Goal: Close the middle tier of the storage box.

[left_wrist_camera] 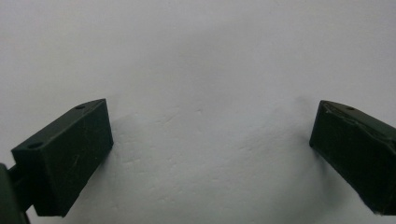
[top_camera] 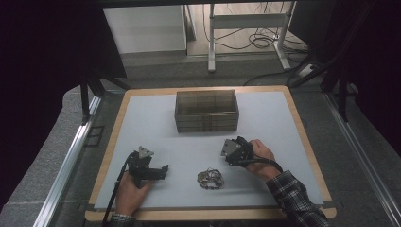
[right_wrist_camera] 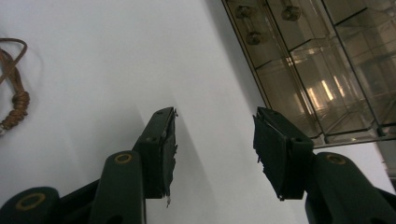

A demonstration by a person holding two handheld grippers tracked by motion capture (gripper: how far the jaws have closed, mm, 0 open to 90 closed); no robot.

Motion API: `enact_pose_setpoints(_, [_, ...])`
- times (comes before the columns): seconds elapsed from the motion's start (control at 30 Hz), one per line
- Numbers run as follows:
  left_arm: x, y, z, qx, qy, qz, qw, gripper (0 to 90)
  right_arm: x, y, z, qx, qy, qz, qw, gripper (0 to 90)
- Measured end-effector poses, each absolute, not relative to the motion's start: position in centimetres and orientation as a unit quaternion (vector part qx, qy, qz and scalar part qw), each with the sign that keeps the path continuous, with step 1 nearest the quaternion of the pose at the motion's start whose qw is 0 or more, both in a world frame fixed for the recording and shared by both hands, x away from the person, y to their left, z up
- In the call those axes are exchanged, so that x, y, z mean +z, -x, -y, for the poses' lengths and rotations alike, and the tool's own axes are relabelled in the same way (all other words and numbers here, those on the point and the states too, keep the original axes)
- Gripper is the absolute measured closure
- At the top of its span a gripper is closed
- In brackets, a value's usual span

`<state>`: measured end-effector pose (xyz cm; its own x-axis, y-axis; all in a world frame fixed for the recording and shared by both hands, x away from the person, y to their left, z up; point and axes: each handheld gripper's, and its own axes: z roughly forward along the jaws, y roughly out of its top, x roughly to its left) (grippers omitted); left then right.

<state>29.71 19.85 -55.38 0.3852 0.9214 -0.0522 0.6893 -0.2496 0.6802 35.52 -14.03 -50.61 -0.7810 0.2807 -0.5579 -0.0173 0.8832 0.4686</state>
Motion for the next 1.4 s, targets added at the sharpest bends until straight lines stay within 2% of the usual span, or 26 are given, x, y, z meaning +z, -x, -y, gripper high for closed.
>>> enact_pose_setpoints(1.4, [-55.4,-29.7,-19.8,0.183,-0.769,-0.524,0.318,0.0,-51.4,-35.8,11.2,0.194,-0.018,-0.894,0.403,53.7])
